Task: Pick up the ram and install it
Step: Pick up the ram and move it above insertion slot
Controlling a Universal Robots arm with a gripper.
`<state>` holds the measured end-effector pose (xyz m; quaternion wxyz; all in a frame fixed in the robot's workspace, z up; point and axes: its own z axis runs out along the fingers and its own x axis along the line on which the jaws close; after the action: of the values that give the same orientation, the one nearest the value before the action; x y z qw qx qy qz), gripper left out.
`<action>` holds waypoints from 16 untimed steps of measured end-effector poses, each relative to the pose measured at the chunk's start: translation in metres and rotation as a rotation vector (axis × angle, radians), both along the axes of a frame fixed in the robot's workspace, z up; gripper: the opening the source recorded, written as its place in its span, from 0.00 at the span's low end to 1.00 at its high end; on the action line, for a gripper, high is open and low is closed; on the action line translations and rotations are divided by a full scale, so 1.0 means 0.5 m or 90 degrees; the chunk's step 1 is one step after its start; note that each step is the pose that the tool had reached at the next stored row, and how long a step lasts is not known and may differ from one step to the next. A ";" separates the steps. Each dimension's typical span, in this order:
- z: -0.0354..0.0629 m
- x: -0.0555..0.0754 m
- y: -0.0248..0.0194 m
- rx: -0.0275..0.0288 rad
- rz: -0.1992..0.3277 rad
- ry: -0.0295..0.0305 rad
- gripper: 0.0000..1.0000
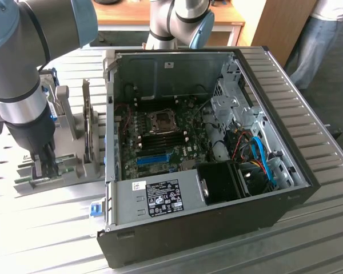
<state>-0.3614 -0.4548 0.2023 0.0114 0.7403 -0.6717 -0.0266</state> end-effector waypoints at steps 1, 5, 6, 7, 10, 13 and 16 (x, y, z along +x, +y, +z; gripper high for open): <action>0.002 0.000 0.0000 0.0000 0.000 0.0000 0.12; 0.011 0.000 0.0000 0.0000 -0.001 0.0000 0.12; 0.015 0.000 0.0000 0.0000 -0.002 0.0000 0.12; 0.018 0.000 0.0000 0.0000 -0.002 -0.0001 0.12; 0.029 0.001 0.0001 0.0001 -0.003 -0.0001 0.12; 0.042 0.001 0.0000 0.0001 -0.003 -0.0001 0.12; 0.054 0.001 0.0000 0.0000 -0.004 -0.0001 0.12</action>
<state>-0.3610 -0.4548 0.2293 0.0113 0.7382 -0.6740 -0.0267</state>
